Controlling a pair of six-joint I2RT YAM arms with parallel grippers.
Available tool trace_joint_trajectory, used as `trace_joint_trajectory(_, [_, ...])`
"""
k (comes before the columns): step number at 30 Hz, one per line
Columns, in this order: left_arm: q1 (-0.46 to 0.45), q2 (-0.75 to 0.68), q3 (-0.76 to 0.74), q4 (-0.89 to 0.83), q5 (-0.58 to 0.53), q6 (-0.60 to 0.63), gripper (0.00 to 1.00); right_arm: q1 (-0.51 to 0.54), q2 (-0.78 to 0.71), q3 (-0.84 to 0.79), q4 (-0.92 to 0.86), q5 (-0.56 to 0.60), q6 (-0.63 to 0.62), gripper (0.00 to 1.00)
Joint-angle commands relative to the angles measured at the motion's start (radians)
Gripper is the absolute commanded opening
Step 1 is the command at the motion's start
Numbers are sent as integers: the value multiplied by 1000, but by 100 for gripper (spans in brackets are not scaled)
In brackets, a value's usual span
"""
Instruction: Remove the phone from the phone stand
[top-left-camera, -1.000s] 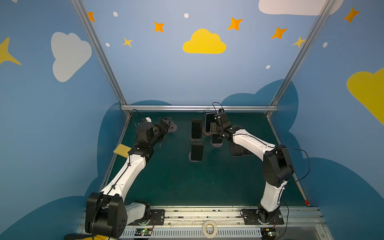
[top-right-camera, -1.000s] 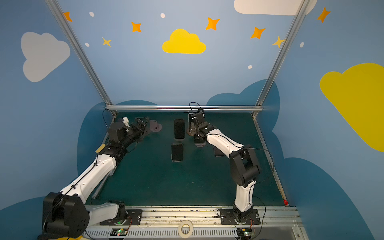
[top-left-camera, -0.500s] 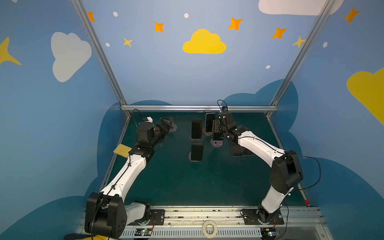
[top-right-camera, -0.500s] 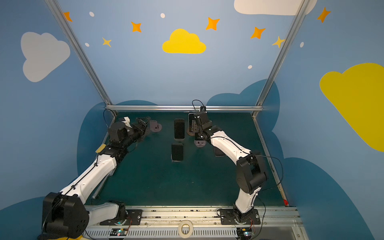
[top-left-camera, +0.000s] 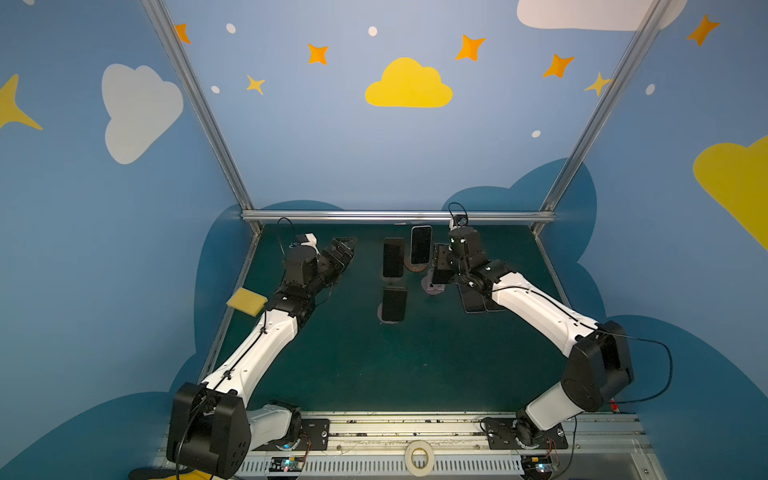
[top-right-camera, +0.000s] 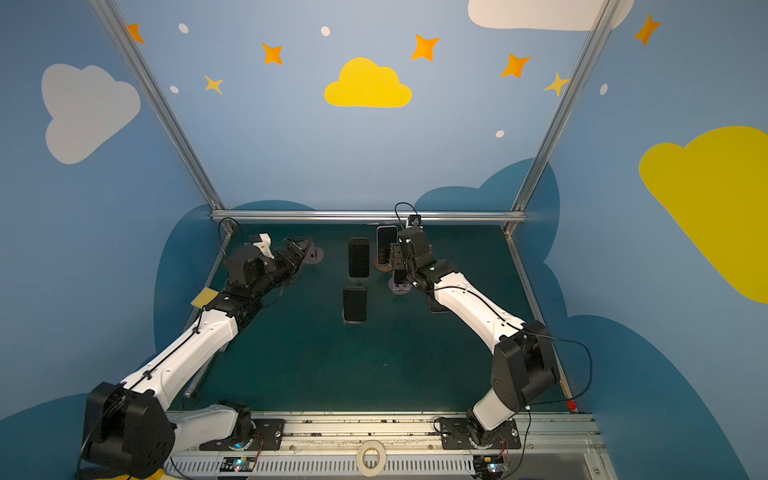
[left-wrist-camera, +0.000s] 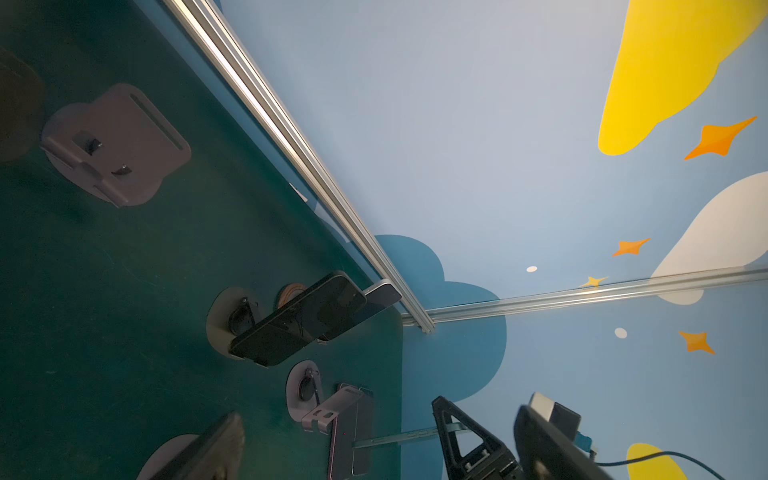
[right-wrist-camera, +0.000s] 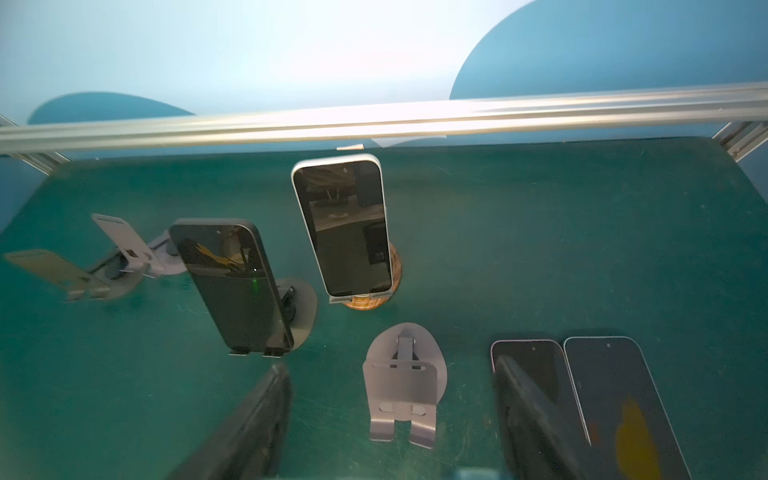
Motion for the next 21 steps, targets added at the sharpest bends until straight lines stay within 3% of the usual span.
trace_joint_trajectory(1, [-24,4,12,1,-9,33,100,4,-90,-34,25,4,-16,56])
trace_joint_trajectory(7, [-68,17,22,-15,-4,32,100,4,-231,-173,4,-34,-7,56])
trace_joint_trajectory(13, [-101,16,26,-19,0,34,100,-16,-409,-289,-134,29,-63,56])
trace_joint_trajectory(21, [-104,34,19,-10,-2,26,100,-46,-611,-441,-300,-19,0,54])
